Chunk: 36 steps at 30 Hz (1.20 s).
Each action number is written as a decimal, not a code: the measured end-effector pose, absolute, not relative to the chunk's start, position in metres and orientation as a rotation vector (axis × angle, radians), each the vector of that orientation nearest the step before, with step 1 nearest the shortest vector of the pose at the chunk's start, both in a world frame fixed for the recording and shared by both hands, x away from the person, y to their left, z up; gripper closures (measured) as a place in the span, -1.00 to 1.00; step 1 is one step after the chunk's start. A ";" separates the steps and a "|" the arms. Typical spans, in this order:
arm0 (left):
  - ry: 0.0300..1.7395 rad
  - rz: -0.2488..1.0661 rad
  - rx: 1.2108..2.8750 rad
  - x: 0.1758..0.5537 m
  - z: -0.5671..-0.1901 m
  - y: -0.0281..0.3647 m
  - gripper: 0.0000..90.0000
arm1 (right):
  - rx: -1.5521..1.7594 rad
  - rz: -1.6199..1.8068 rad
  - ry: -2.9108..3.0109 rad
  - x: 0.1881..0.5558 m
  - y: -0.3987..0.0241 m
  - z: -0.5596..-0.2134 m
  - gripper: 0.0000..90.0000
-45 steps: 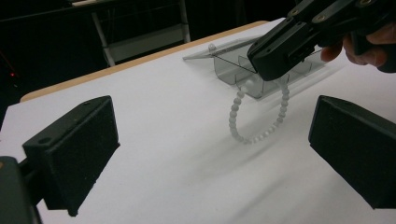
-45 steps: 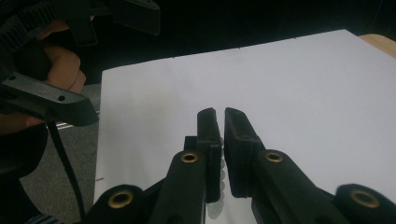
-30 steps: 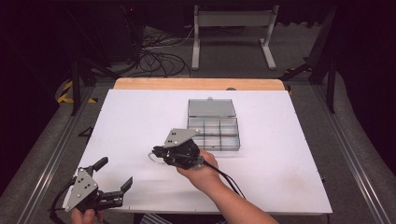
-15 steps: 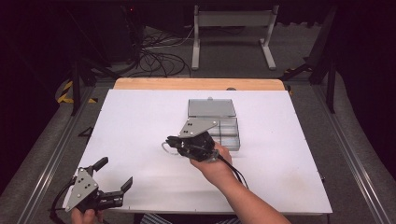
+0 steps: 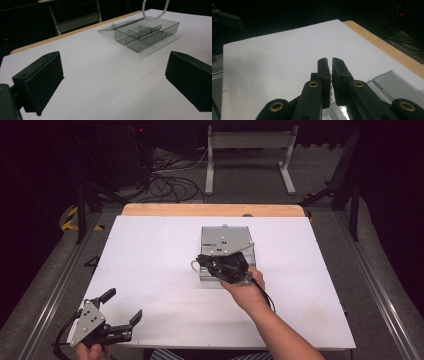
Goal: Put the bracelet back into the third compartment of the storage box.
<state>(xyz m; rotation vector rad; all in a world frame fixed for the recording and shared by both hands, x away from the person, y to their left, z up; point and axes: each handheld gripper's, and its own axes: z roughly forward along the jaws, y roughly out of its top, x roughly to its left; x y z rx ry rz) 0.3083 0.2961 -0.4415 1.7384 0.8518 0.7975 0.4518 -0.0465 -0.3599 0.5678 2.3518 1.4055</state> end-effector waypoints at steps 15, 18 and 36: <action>0.853 0.798 1.737 0.308 -0.442 0.296 -0.95 | 0.692 1.372 2.276 0.467 -0.089 -0.354 0.91; 0.854 0.798 1.738 0.308 -0.442 0.295 -0.95 | 0.719 1.359 2.261 0.471 -0.098 -0.354 0.91; 0.852 0.801 1.744 0.309 -0.442 0.295 -0.95 | 0.879 1.304 2.189 0.493 -0.142 -0.359 0.91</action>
